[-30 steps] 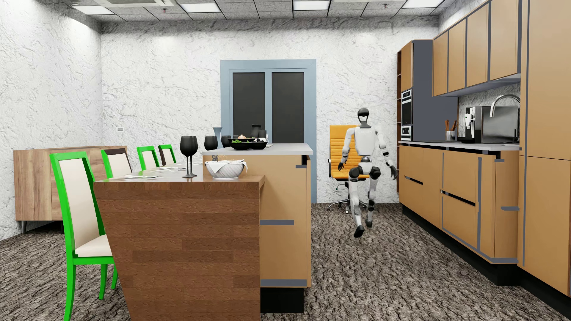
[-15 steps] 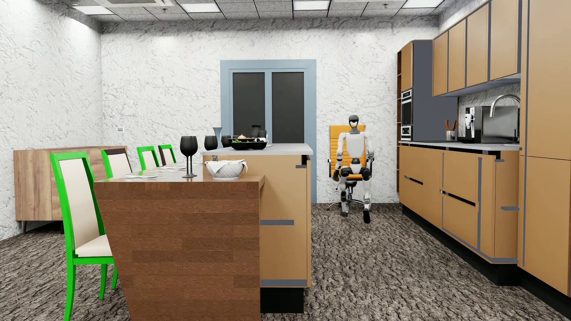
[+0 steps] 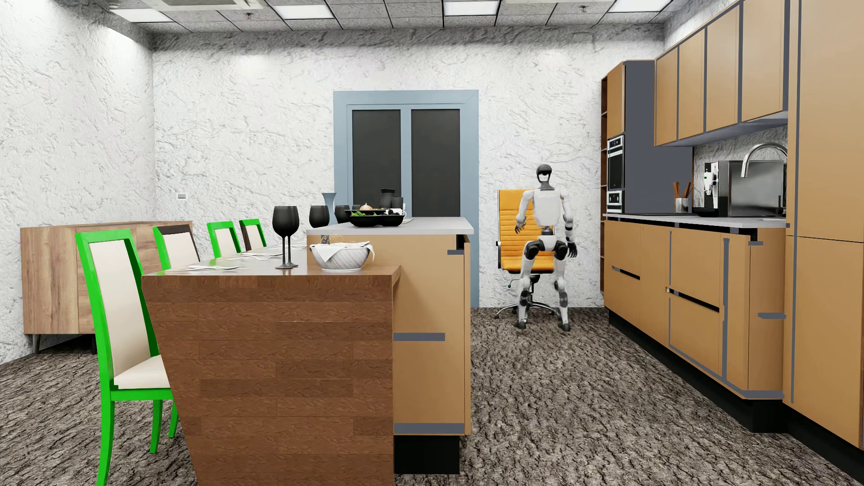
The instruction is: Move towards the officechair
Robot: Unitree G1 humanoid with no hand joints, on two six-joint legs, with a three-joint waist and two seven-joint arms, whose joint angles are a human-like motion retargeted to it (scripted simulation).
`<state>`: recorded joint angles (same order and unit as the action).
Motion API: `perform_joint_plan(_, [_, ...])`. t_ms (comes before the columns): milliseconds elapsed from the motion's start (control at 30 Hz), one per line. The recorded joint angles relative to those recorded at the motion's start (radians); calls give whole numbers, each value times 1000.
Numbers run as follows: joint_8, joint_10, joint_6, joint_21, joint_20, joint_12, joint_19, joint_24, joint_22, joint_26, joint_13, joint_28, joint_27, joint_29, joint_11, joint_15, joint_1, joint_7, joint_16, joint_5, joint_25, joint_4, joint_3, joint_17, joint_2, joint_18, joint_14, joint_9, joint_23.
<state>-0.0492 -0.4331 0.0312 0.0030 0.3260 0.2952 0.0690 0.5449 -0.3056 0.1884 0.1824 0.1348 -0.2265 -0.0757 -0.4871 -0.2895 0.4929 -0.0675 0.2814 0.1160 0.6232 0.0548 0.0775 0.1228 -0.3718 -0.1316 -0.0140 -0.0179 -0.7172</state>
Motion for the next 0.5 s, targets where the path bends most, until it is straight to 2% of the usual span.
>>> perform_joint_plan(33, [-25, 5, -14, 12, 26, -15, -1, 31, -47, 41, 5, -16, 6, 19, 35, 7, 7, 7, 5, -4, 13, 12, -3, -6, 12, -27, -14, 0, -5])
perform_joint_plan(67, [-38, -26, -28, 22, 57, -39, 1, 70, -109, 85, 8, -49, 12, 36, 54, 10, 19, 50, 8, -9, 24, 39, -6, -7, 19, -31, -59, 0, -9])
perform_joint_plan(100, [-40, -98, -39, 29, 90, -72, 4, 114, -179, 127, 5, -99, 15, 49, 66, 11, 24, 102, 9, -16, 30, 69, -9, -7, 21, 18, -123, 0, -13])
perform_joint_plan(133, [-37, -182, -48, 35, 116, -114, 11, 148, -247, 159, 0, -149, 16, 58, 78, 10, 22, 157, 6, -26, 35, 107, -12, -6, 24, 43, -142, 2, -14])
perform_joint_plan(167, [-30, -231, -55, 36, 126, -164, 24, 156, -307, 177, -4, -182, 19, 61, 89, 8, 0, 189, -2, -37, 40, 134, -16, -5, 26, 54, -149, 4, -7])
perform_joint_plan(233, [-5, -134, -67, 8, 77, -284, 46, 82, -411, 193, -11, -197, 24, 44, 107, -1, -96, 251, -41, -58, 30, 158, -22, -14, 28, 55, -215, 13, 19])
perform_joint_plan(267, [14, -62, -72, -12, 39, -341, 39, 33, -459, 211, -12, -193, 25, 25, 112, 1, -148, 284, -69, -67, 15, 161, -24, -21, 32, 57, -230, 18, 30])
perform_joint_plan(300, [31, -2, -75, -39, 18, -384, 26, -3, -511, 230, 7, -182, 48, 2, 112, 2, -191, 308, -94, -72, -2, 158, -27, -19, 37, 58, -229, 22, 31])
perform_joint_plan(367, [43, 76, -73, -98, 42, -433, 11, -21, -612, 258, 16, -178, 49, -30, 111, 1, -242, 325, -138, -72, -23, 144, -31, -39, 47, 57, -206, 28, 9])
perform_joint_plan(467, [34, 79, -66, -158, 83, -458, 0, -30, -654, 241, 25, -254, 28, -18, 115, 6, -252, 317, -145, -68, -28, 140, -41, -83, 66, 56, -211, 30, -41])
perform_joint_plan(500, [30, 68, -64, -157, 73, -459, -3, -39, -641, 236, 22, -244, 21, -4, 117, 6, -251, 313, -142, -68, -15, 141, -46, -90, 73, 55, -217, 30, -65])
